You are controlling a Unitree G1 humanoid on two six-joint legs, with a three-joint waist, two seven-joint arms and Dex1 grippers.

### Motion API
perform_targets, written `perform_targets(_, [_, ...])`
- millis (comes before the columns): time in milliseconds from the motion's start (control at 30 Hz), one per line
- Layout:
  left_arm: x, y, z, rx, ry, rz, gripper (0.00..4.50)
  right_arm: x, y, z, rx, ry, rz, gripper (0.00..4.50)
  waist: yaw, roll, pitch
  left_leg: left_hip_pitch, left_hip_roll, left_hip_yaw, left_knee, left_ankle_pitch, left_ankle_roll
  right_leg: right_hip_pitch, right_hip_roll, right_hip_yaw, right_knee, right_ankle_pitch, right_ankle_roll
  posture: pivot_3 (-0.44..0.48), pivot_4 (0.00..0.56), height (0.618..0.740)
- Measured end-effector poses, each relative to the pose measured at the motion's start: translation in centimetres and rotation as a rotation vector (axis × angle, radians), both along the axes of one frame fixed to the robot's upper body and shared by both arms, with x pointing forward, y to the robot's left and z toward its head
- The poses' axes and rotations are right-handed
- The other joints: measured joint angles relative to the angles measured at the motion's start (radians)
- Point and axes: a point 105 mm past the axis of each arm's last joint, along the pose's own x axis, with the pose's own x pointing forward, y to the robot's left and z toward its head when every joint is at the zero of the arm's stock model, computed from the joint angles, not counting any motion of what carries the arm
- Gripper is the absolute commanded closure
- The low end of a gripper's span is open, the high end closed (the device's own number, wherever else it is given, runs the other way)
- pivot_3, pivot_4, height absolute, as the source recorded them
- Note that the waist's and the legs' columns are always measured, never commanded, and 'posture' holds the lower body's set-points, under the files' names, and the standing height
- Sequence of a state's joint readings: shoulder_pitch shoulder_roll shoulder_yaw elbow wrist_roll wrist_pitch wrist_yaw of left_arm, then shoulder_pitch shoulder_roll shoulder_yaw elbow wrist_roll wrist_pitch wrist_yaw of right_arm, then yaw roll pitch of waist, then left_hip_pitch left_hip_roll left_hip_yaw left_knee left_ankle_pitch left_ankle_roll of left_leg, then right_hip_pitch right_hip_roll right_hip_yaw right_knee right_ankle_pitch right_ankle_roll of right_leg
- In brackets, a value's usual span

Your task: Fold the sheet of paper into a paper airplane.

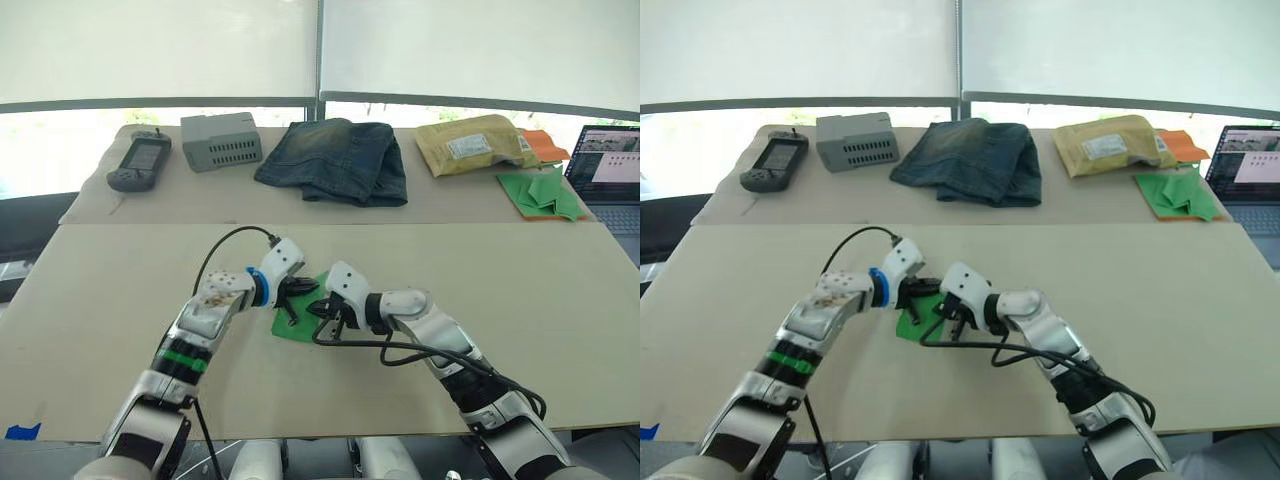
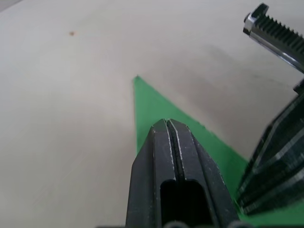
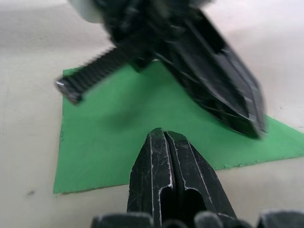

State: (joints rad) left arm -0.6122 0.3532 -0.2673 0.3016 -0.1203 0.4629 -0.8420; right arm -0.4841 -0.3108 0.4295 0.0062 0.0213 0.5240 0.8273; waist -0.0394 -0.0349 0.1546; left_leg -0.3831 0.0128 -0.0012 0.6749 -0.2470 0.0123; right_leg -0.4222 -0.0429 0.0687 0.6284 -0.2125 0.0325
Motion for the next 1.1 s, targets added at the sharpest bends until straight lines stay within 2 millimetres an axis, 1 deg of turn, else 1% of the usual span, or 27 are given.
perform_targets(67, [0.7, -1.0, 0.1, -0.004, -0.005, -0.009, 4.48, -0.1, 0.0, 0.0, 0.001, 0.001, -0.005, 4.5, 0.0, 0.0, 0.0, 0.0, 0.0, 0.0, 0.0, 0.0, 0.0, 0.0, 0.0, 0.0, 0.0, 0.0, 0.0, 0.0, 0.15, 0.728])
perform_targets(167, [1.1, -2.0, -0.1, -0.003, -0.023, -0.032, 4.48, -0.4, -0.2, 0.0, 0.005, 0.009, -0.018, 4.5, 0.0, 0.0, 0.0, -0.001, 0.0, 0.0, 0.0, 0.0, 0.0, 0.0, 0.0, 0.0, -0.001, 0.0, 0.0, 0.0, 0.15, 0.728])
perform_targets(333, [1.3, -2.3, -0.4, 0.006, -0.03, -0.032, 4.48, -0.4, -0.5, -0.1, -0.004, 0.008, -0.04, 4.5, 0.005, 0.0, -0.001, 0.0, 0.0, 0.0, 0.001, 0.0, 0.0, 0.002, -0.001, 0.0, -0.001, 0.0, 0.001, 0.0, 0.15, 0.728])
perform_targets(467, [1.6, -2.1, -0.4, 0.0, -0.036, -0.01, 4.48, -0.3, -0.6, 0.0, -0.004, 0.007, -0.044, 4.5, 0.005, 0.0, -0.002, 0.001, 0.0, 0.0, 0.002, 0.0, 0.0, 0.002, -0.001, 0.0, -0.001, 0.001, 0.002, 0.0, 0.15, 0.728])
perform_targets(567, [1.6, -1.6, -0.4, -0.014, -0.044, 0.021, 4.48, -0.3, -0.6, -0.1, -0.006, 0.01, -0.04, 4.5, 0.001, 0.0, -0.002, 0.001, 0.0, 0.0, 0.001, 0.0, 0.0, 0.002, 0.0, 0.0, -0.001, 0.001, 0.002, 0.0, 0.15, 0.728])
perform_targets(667, [1.4, 0.0, -0.4, -0.035, -0.055, 0.098, 4.48, -0.4, -0.2, 0.0, -0.01, 0.009, -0.019, 4.5, -0.005, 0.0, -0.002, 0.0, 0.001, 0.0, 0.001, 0.0, 0.0, 0.0, 0.0, 0.001, -0.001, 0.001, 0.002, 0.0, 0.15, 0.728])
perform_targets(733, [1.2, 0.7, -0.4, -0.031, -0.055, 0.118, 4.48, -0.4, -0.1, 0.0, -0.013, 0.011, -0.014, 4.5, -0.006, 0.0, -0.002, 0.0, 0.001, -0.001, 0.0, 0.0, 0.0, 0.0, 0.0, 0.0, 0.0, 0.001, 0.001, 0.0, 0.15, 0.728])
perform_targets(800, [0.7, 1.5, -0.4, -0.026, -0.052, 0.136, 4.48, -0.3, -0.1, 0.0, -0.016, 0.014, -0.007, 4.5, -0.007, 0.0, -0.002, 0.0, 0.001, -0.001, 0.0, 0.0, 0.0, 0.001, 0.0, 0.0, -0.001, 0.001, 0.001, 0.0, 0.15, 0.728])
perform_targets(1100, [-1.6, 3.1, -0.4, 0.011, -0.025, 0.146, 4.48, -0.2, 0.0, 0.0, -0.026, 0.017, 0.01, 4.5, -0.008, 0.0, -0.002, 0.002, 0.002, 0.0, -0.001, 0.0, 0.0, 0.001, 0.0, 0.0, 0.0, 0.0, 0.001, 0.0, 0.15, 0.728])
